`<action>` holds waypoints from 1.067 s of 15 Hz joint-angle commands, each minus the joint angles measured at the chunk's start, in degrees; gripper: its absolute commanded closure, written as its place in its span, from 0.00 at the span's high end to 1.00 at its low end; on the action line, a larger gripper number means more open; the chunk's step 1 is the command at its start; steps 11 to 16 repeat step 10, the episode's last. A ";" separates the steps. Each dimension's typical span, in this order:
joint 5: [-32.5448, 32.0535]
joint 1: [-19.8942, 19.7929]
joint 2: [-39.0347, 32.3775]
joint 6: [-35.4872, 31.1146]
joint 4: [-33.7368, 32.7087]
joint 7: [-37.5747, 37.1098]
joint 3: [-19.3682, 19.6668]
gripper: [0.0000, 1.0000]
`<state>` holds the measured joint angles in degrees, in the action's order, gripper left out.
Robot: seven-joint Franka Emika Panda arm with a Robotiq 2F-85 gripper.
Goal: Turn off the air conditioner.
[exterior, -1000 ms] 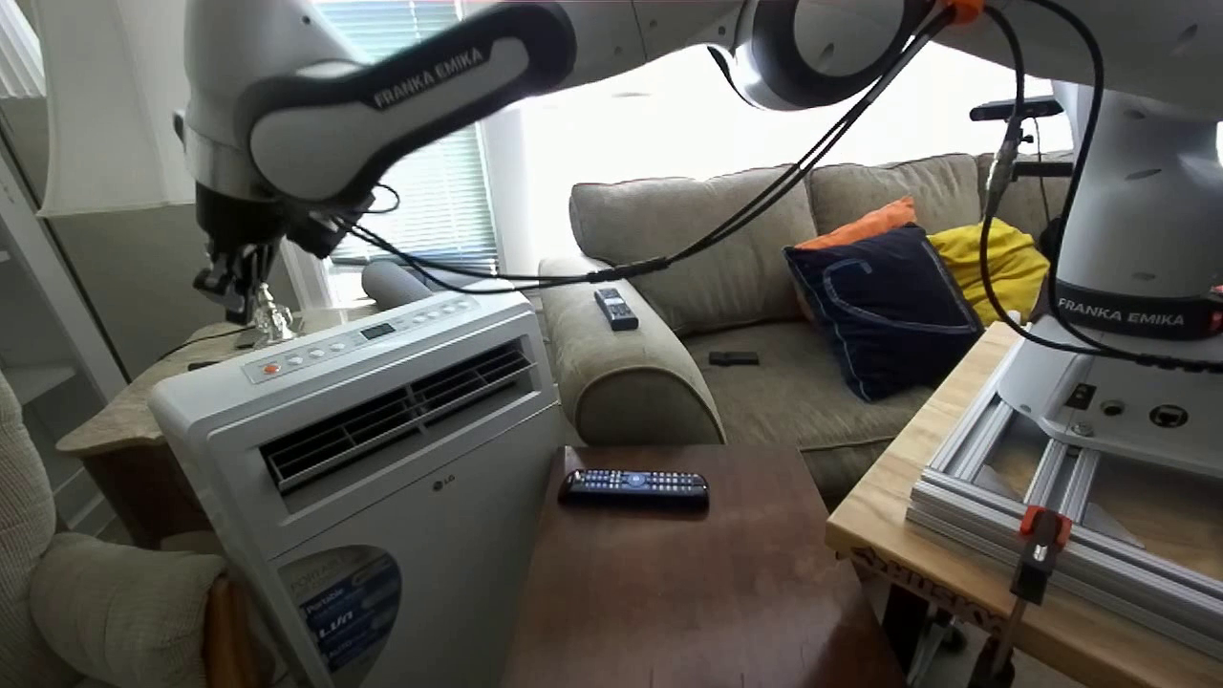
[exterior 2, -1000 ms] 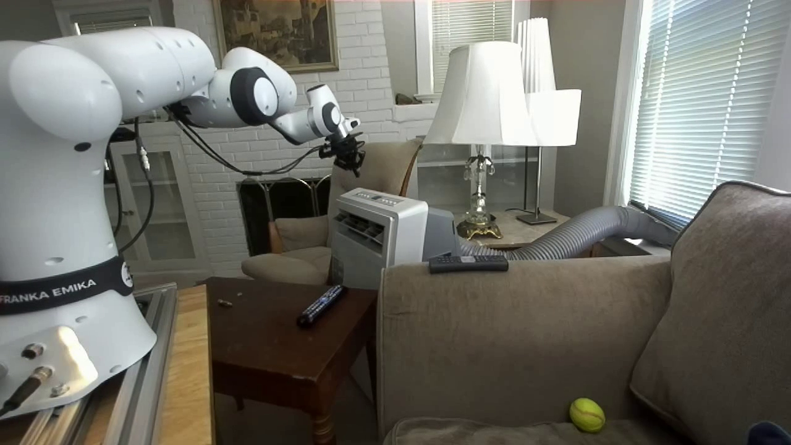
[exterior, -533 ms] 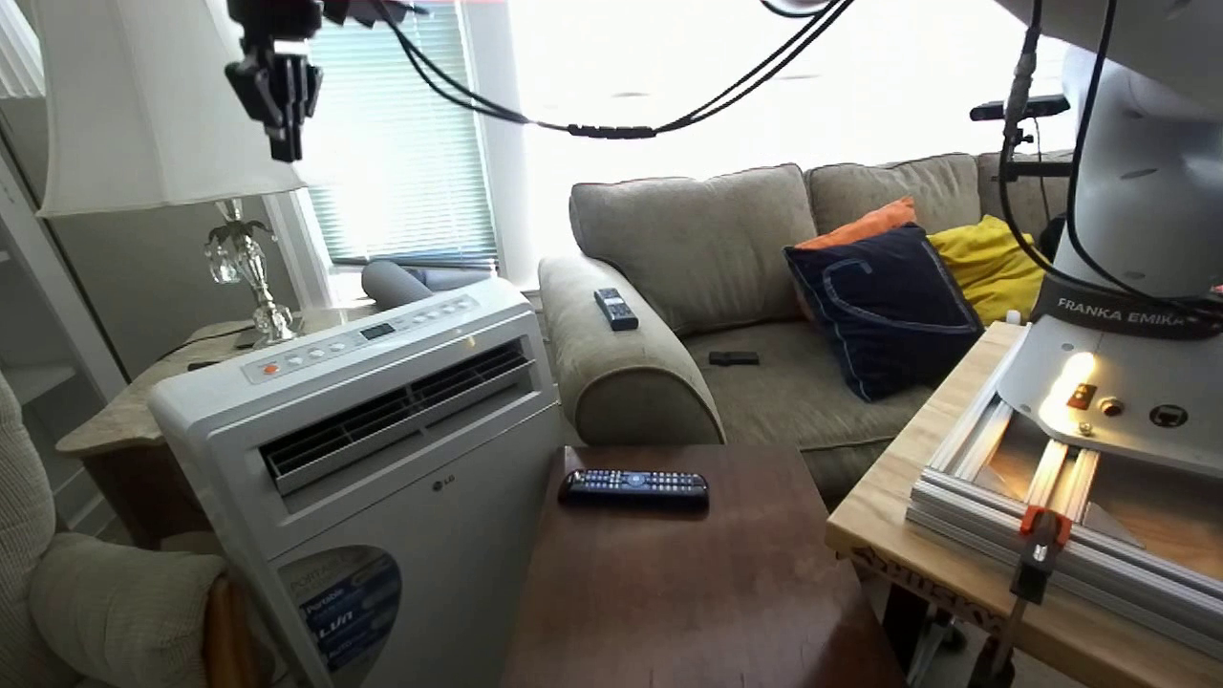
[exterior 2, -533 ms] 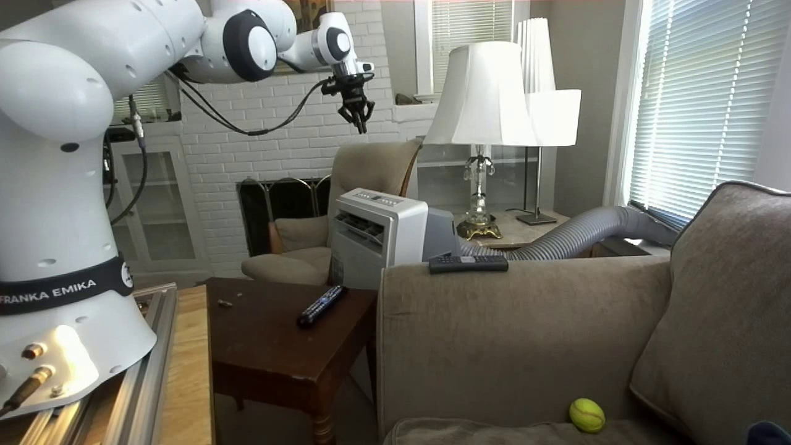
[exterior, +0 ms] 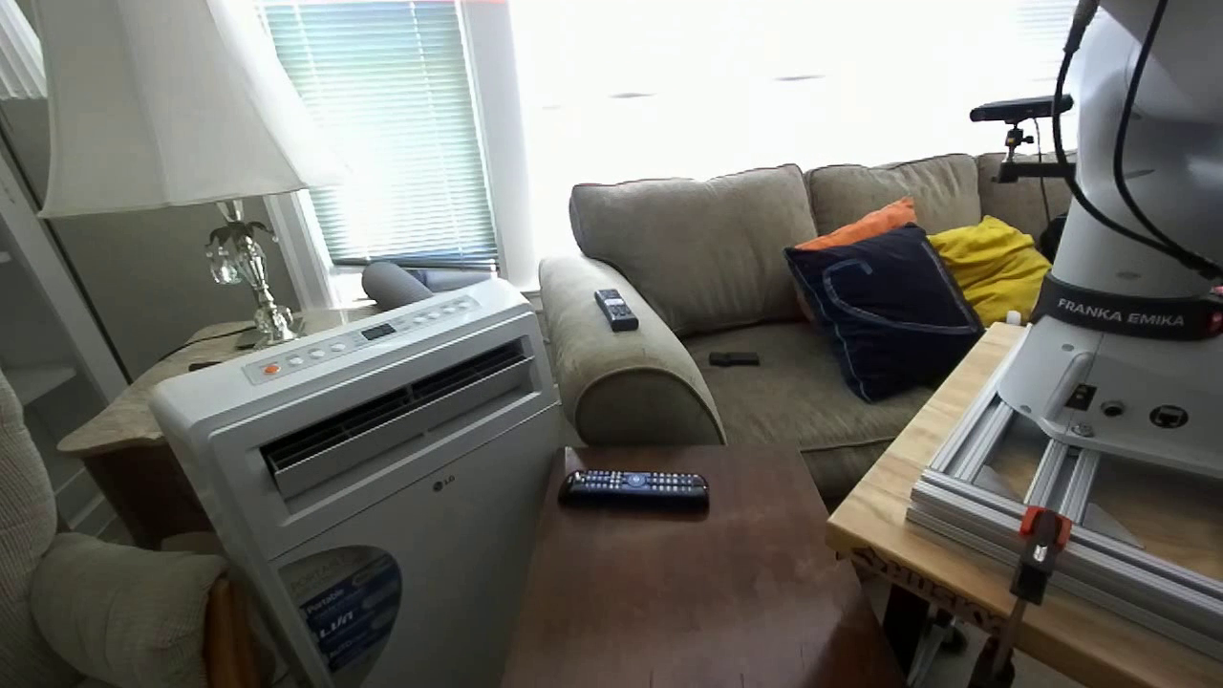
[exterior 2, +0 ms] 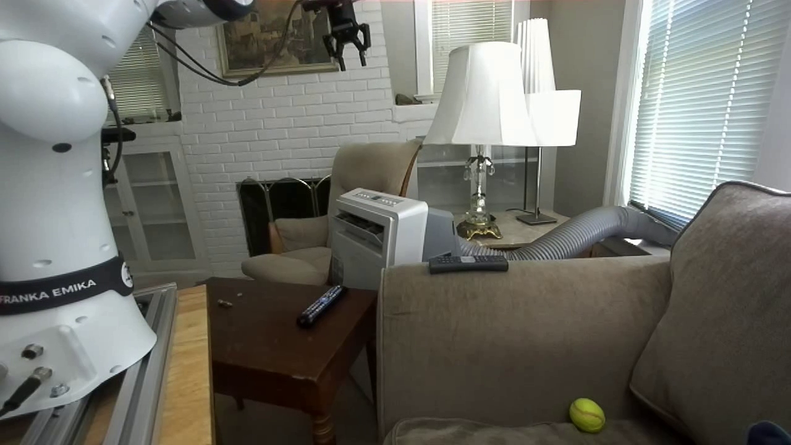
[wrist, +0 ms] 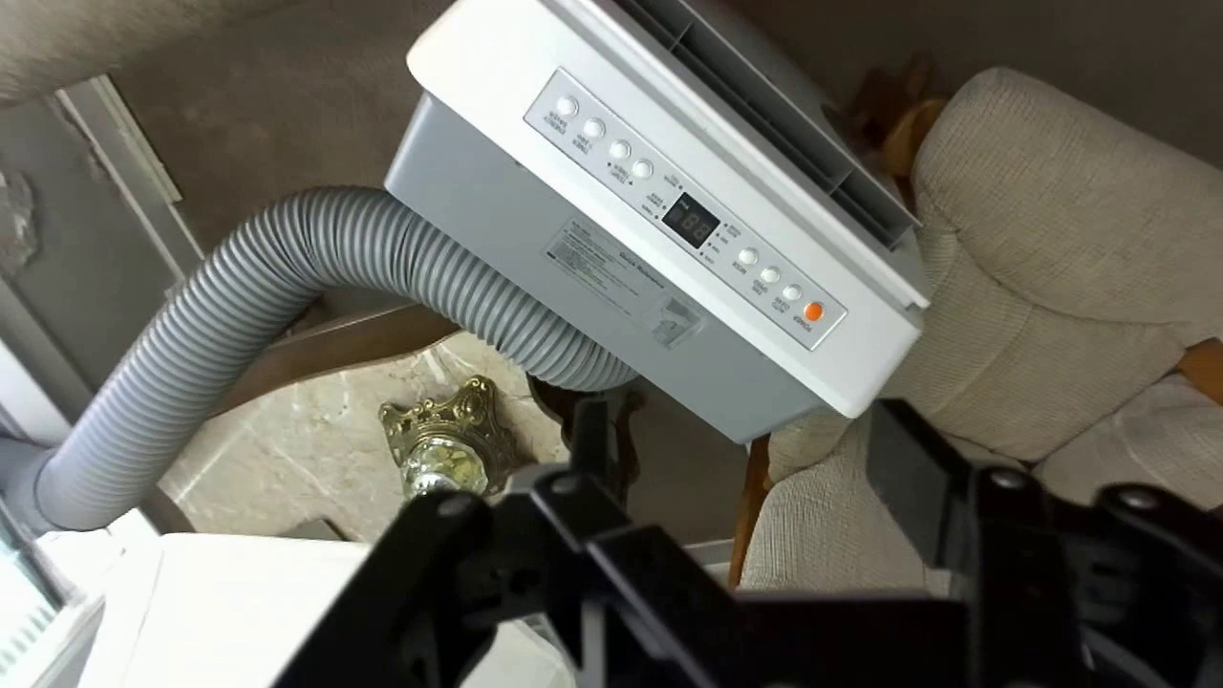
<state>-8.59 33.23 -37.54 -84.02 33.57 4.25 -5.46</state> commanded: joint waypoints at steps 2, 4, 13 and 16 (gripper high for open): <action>5.45 -4.98 9.22 6.60 3.46 2.40 -2.16 1.00; 8.53 -7.82 12.23 10.51 3.88 3.38 -2.71 1.00; 6.21 -11.05 15.30 19.45 0.83 -0.92 0.41 1.00; 6.21 -11.05 15.30 19.45 0.83 -0.92 0.41 1.00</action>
